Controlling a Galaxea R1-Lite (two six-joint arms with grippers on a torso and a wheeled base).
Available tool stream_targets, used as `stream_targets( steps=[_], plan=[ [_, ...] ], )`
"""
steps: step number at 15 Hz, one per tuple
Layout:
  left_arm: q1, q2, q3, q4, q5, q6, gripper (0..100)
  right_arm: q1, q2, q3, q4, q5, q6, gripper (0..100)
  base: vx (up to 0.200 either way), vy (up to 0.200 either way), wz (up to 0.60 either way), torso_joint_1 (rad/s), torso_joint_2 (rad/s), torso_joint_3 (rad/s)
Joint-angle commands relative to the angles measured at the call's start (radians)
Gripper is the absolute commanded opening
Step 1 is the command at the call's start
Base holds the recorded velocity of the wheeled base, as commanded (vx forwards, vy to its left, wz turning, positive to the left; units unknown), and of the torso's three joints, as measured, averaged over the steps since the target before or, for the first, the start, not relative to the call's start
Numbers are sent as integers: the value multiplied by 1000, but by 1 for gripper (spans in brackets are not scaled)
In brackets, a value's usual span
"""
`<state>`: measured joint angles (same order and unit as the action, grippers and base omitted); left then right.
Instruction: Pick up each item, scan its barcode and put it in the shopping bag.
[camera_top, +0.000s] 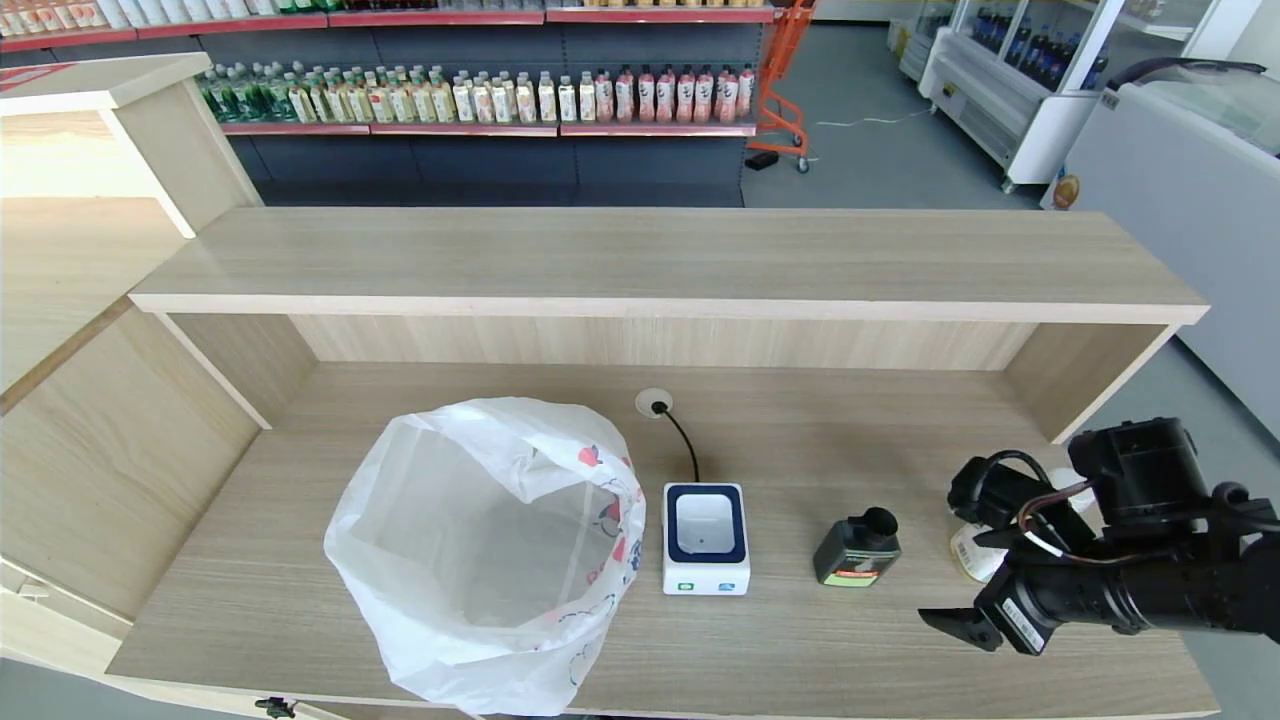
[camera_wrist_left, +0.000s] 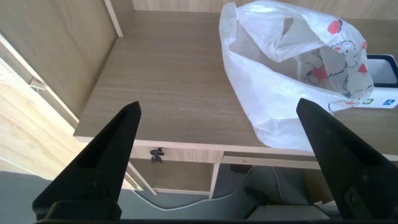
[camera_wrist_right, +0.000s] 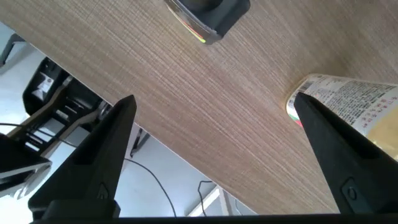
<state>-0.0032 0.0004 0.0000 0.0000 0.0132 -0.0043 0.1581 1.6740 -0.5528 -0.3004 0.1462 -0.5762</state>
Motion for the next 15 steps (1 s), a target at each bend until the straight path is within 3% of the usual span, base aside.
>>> stream_targets(
  steps=[1,6,13,14,15],
  plan=[
    [0,0,0,0,1,0,100,0,93,-56,-11,9,-25,100,0,0,0,0,0,0],
    [0,0,0,0,1,0,100,31,177,-142,-13,75,-48,100,0,0,0,0,0,0],
    [0,0,0,0,1,0,100,61,273,-191,-48,79,-97,100,0,0,0,0,0,0],
    [0,0,0,0,-1,0,100,61,277,-193,-49,92,-97,0,0,0,0,0,0,0],
    [0,0,0,0,1,0,100,63,280,-197,-49,96,-97,0,0,0,0,0,0,0]
  ],
)
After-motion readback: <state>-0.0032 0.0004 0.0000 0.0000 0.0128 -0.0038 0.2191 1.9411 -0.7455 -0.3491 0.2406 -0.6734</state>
